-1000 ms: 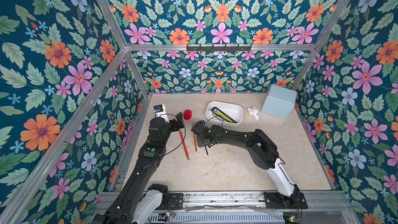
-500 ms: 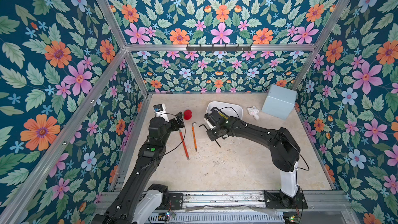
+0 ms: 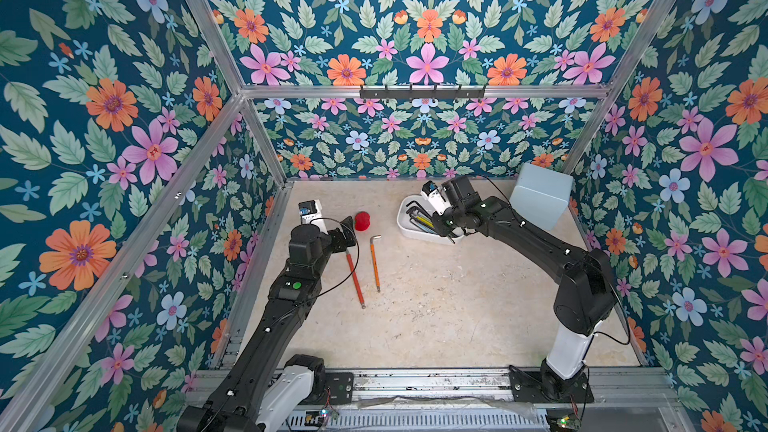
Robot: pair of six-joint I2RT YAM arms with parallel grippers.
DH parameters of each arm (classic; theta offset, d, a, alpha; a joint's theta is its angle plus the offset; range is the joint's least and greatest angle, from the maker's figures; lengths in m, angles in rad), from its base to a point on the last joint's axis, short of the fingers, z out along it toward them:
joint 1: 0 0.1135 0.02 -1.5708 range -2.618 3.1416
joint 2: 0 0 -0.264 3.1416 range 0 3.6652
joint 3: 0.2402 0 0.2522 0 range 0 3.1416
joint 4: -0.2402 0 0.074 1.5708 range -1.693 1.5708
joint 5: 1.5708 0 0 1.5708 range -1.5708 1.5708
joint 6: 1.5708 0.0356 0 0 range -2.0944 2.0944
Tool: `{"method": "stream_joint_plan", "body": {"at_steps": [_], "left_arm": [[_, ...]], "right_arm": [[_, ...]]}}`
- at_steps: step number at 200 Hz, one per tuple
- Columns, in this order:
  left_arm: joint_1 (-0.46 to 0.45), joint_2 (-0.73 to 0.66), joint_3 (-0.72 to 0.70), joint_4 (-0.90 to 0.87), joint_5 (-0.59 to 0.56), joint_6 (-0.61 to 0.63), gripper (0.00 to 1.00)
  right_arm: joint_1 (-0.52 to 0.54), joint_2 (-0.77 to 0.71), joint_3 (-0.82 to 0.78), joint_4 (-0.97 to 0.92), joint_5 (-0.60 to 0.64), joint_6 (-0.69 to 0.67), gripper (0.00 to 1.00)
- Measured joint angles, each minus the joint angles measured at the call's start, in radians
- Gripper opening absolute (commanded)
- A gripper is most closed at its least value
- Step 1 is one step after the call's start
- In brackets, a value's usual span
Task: Put the hex key on the desktop into the storage box
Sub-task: Place the Allen key in the storage box.
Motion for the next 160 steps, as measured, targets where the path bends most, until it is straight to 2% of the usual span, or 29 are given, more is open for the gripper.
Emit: {"method": "stream_joint_plan", "body": {"at_steps": [43, 77, 119, 160], "left_arm": [[0.0, -0.006, -0.003, 0.003, 0.003, -0.001, 0.99], [0.0, -0.008, -0.006, 0.003, 0.002, 0.0, 0.99], [0.0, -0.006, -0.008, 0.004, -0.001, 0.0, 0.99], [0.0, 0.0, -0.014, 0.004, -0.001, 0.0, 0.99]], "right_arm": [[-0.079, 0.14, 0.126, -0.001, -0.072, -0.111, 0.0], [-0.098, 0.259, 0.233, -0.021, -0.077, -0.161, 0.0], [-0.105, 0.381, 0.345, -0.056, -0.073, -0.169, 0.0], [-0.104, 0.443, 0.358, -0.073, -0.043, -0.168, 0.0]]}}
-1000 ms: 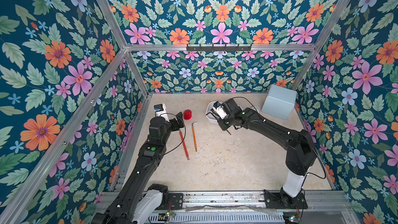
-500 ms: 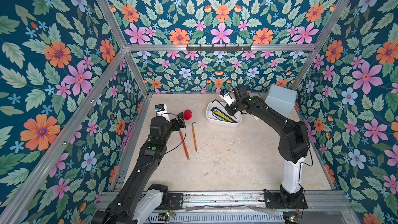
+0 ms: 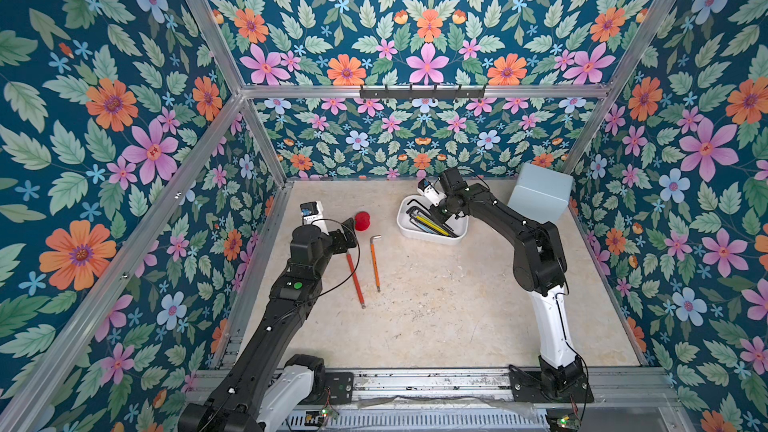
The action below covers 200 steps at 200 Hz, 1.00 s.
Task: Put the hex key on the desktop into the storage box
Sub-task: Place the Allen key in the storage box.
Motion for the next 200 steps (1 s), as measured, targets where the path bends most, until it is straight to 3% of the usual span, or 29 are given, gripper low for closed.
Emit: {"method": "stream_joint_plan", "body": {"at_steps": [114, 152, 172, 200], "left_arm": [[0.0, 0.005, 0.0, 0.0, 0.0, 0.0, 0.99], [0.0, 0.009, 0.002, 0.0, 0.0, 0.001, 0.99], [0.0, 0.011, 0.003, 0.0, 0.0, 0.003, 0.99], [0.0, 0.011, 0.004, 0.0, 0.0, 0.003, 0.99]], "right_arm": [[-0.016, 0.152, 0.107, -0.01, 0.11, 0.048, 0.0], [-0.016, 0.15, 0.113, -0.012, 0.14, 0.077, 0.44], [-0.02, 0.127, 0.099, -0.01, 0.146, 0.086, 0.53], [-0.016, 0.079, 0.082, 0.003, 0.145, 0.098, 0.56]]}}
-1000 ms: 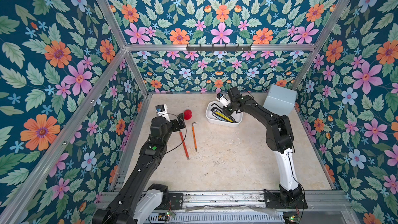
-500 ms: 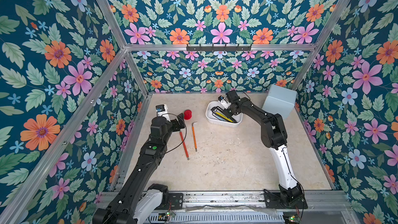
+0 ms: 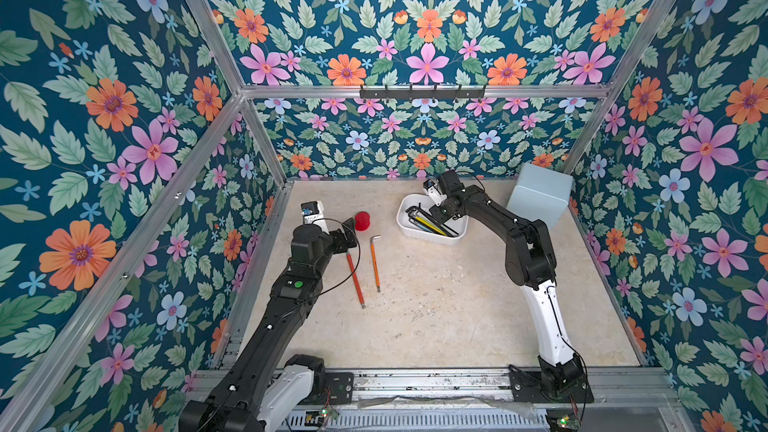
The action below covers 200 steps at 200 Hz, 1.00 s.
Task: Put the hex key on the desktop into the storage box
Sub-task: Place the Allen key in the storage box, then pick up the Allen key from the center of the board.
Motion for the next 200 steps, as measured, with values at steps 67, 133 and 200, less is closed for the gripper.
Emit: {"method": "stream_joint_plan", "body": {"at_steps": [67, 133, 200], "left_arm": [[0.0, -0.002, 0.003, 0.0, 0.0, 0.0, 0.99], [0.0, -0.024, 0.003, -0.001, -0.004, -0.004, 0.99], [0.0, -0.056, 0.003, -0.002, -0.01, -0.017, 0.99]], "right_arm": [[0.06, -0.236, -0.163, 0.087, -0.04, 0.089, 0.6], [0.243, -0.551, -0.58, 0.285, 0.018, 0.359, 0.62], [0.365, -0.525, -0.695, 0.365, 0.061, 0.671, 0.63]]}}
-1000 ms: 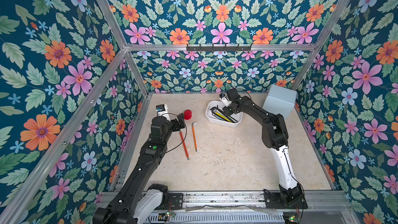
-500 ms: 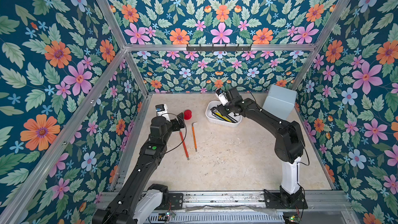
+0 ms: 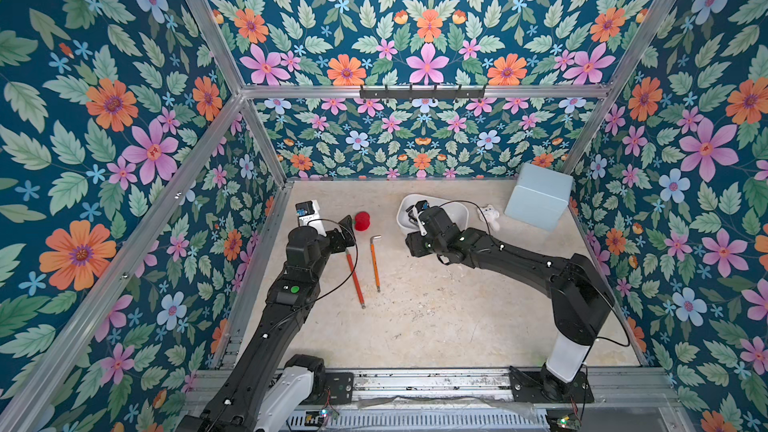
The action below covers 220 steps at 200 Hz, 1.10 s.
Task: Put the hex key on the desktop into the storage box
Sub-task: Pick up the Allen key from the center of the board.
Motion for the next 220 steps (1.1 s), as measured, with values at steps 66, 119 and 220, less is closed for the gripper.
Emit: {"method": "stream_joint_plan", "body": {"at_steps": [66, 119, 220], "left_arm": [[0.0, -0.017, 0.0, -0.01, -0.016, -0.012, 0.99], [0.0, -0.02, 0.0, -0.032, -0.026, -0.01, 0.99], [0.0, -0.032, -0.005, -0.03, -0.051, 0.007, 0.99]], "right_arm": [[0.113, 0.235, 0.219, -0.076, 0.045, 0.109, 0.63], [0.132, 0.384, 0.384, -0.169, 0.077, 0.127, 0.63], [0.183, 0.58, 0.629, -0.33, 0.163, 0.127, 0.61]]}}
